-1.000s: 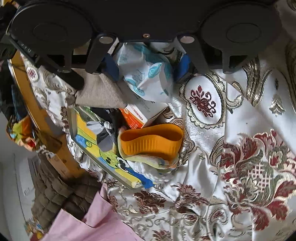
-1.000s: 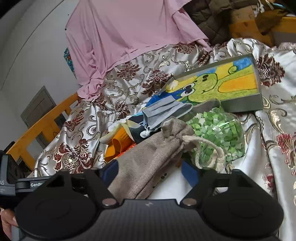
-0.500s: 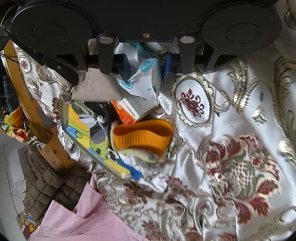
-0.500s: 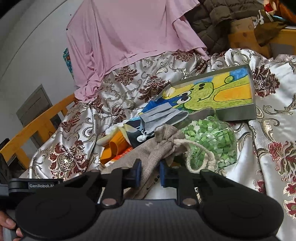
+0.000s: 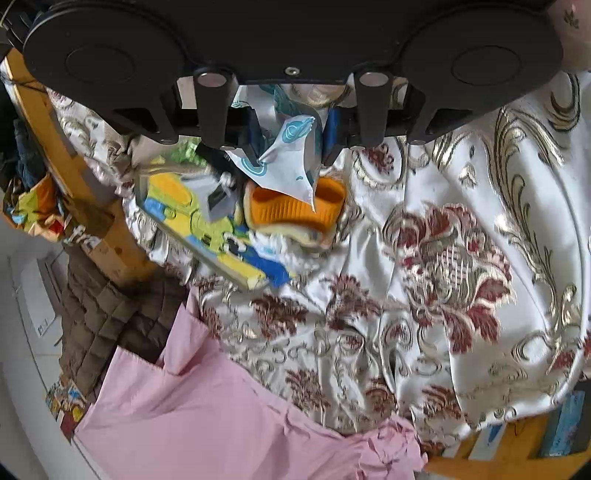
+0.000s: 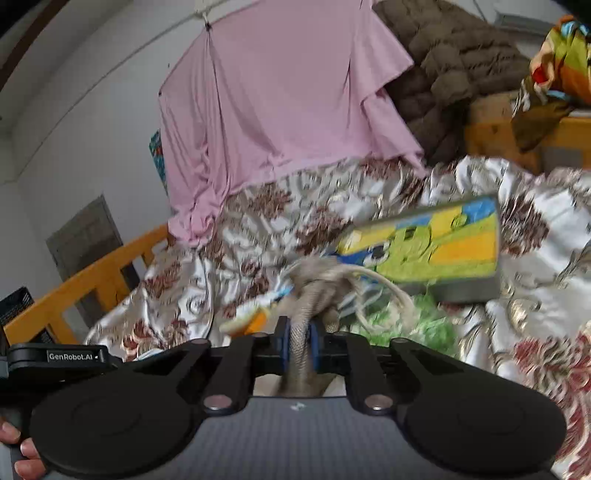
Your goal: Organize soft objects
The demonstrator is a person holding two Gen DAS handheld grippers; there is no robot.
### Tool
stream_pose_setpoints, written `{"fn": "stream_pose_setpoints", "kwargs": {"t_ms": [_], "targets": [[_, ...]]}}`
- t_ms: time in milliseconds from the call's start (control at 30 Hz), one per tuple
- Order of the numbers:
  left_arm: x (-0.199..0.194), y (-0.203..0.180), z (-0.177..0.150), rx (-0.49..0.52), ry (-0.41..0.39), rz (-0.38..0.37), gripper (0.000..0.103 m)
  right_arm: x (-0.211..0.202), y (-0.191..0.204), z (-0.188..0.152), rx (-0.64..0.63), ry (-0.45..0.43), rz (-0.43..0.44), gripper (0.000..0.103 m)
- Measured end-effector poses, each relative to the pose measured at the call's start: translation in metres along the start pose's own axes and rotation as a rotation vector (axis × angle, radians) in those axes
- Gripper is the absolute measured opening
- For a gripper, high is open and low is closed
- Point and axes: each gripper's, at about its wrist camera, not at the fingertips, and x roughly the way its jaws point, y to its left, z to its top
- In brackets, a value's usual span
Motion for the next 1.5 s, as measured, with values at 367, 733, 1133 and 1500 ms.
{"fn": "stream_pose_setpoints", "kwargs": {"t_ms": [367,733,1133,1500], "targets": [[0.022,-0.046,0.027,0.027,-0.042,-0.071,0.036,0.011,-0.013,0.03,-0.008,-0.061,-0.023,0.007],[0.11,-0.126,0.074,0.139,-0.068,-0.148,0.036,0.066,-0.099,0.102,0.144,-0.244,-0.054,0.007],[0.255,-0.181,0.076,0.188,0.032,-0.134,0.036,0.141,-0.188,0.1,0.305,-0.201,-0.11,0.007],[0.316,-0.19,0.047,0.239,0.2,-0.017,0.038,0.169,-0.205,0.085,0.297,0.024,-0.222,0.01]]}}
